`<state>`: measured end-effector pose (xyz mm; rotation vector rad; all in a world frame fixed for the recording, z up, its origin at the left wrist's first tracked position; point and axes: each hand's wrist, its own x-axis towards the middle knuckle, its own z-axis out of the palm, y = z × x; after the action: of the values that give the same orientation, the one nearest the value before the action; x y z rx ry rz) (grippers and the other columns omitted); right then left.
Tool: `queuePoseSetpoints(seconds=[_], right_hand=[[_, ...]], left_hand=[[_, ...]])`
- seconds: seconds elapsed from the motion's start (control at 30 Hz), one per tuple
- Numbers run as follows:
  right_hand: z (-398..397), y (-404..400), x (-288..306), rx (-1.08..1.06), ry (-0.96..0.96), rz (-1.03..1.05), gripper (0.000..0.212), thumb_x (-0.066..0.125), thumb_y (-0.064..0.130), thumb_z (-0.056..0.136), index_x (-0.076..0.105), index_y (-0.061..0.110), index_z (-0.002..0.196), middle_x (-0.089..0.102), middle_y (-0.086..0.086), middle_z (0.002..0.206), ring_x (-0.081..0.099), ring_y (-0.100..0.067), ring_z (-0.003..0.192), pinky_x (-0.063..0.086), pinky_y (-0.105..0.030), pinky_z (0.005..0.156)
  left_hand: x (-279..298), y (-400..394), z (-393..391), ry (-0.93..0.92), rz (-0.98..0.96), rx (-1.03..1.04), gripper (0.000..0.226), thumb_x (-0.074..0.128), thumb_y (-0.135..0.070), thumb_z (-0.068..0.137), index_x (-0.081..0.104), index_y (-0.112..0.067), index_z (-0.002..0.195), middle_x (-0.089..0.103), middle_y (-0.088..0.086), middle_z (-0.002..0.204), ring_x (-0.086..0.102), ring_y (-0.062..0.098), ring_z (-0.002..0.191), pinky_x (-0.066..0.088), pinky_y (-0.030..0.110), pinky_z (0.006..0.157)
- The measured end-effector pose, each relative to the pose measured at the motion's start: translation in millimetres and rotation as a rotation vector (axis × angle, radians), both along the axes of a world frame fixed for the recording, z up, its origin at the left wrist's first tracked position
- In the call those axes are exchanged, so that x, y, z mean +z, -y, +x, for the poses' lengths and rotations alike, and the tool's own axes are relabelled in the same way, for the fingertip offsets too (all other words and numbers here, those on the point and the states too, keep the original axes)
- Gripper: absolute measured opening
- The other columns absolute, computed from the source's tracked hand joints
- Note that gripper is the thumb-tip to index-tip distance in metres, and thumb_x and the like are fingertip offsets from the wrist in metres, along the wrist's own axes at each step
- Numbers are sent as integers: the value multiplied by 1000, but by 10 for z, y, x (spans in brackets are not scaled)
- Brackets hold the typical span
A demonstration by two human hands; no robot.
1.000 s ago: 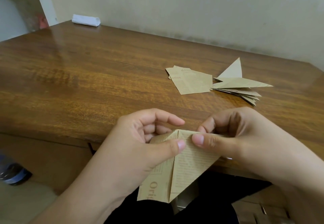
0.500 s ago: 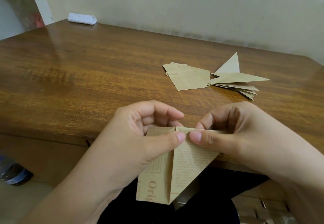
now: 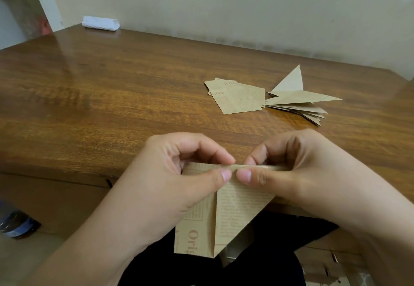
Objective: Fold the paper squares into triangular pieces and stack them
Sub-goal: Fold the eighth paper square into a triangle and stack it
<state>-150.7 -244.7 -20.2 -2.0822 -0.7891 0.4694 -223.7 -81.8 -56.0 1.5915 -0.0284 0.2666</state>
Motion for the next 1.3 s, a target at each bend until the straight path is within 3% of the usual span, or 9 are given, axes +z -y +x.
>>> queuePoseSetpoints(seconds=[0.17,0.3,0.43,0.67,0.73,0.87,1.03,1.17,1.3], right_hand=[[31,56,-37,-82,-50,82,29,71,50,53,73,27,71,69,0,64,53,-4,53,40,-14,51],[63,122,-73,-124,-166,291,16,73,34,58,74,20,64,72,-7,68,66,-14,61,51,-15,57],[63,137,-129,-159,-96,372,16,74,33,65,70,27,51,69,2,63,61,-8,62,48,-12,60],[82,106,-227,-242,-106,427,23,74,38,75,71,20,61,61,-1,60,53,-12,63,41,-33,70],[84,66,-256,-273,-156,441,22,70,41,68,73,20,65,63,-1,61,55,-11,63,44,-32,70],[19,-9,-288,-126,-346,343,30,68,39,65,76,19,85,75,2,85,70,-10,81,56,-22,75],[-64,-77,-330,-107,-440,353,22,70,27,75,76,16,94,75,-9,93,69,-33,93,50,-54,91],[-91,-70,-306,-180,-429,358,16,75,33,65,75,17,66,74,-7,72,66,-16,62,51,-22,55],[-95,-37,-282,-250,-425,383,14,68,29,63,72,16,58,69,-7,60,61,-10,52,46,-15,47]], left_hand=[[-26,-8,7,17,-96,77,13,72,-9,56,74,-20,63,70,3,67,66,12,61,54,21,58],[-49,-26,3,6,-201,137,15,72,-7,53,74,-18,63,70,6,68,67,13,59,54,20,53],[-73,-17,-1,5,-244,168,16,72,-6,52,74,-17,63,70,8,64,66,13,55,51,18,50],[-89,-21,21,-11,-242,159,19,74,-2,49,73,-16,62,66,3,59,62,8,53,49,15,48],[-93,-19,50,-43,-229,179,32,84,4,41,72,-17,62,65,2,59,61,8,53,48,15,48],[-96,3,110,-76,-295,240,17,72,-12,48,71,-21,63,65,1,61,62,9,54,48,17,47],[-46,4,141,-107,-347,239,17,72,-13,49,71,-24,62,65,1,62,62,12,58,49,26,57],[-5,-45,140,-135,-386,254,17,70,-10,49,66,-19,63,67,4,63,64,15,59,46,30,56],[-17,-176,160,-152,-392,347,13,69,-13,50,64,-22,58,65,-3,59,61,10,55,43,29,55]])
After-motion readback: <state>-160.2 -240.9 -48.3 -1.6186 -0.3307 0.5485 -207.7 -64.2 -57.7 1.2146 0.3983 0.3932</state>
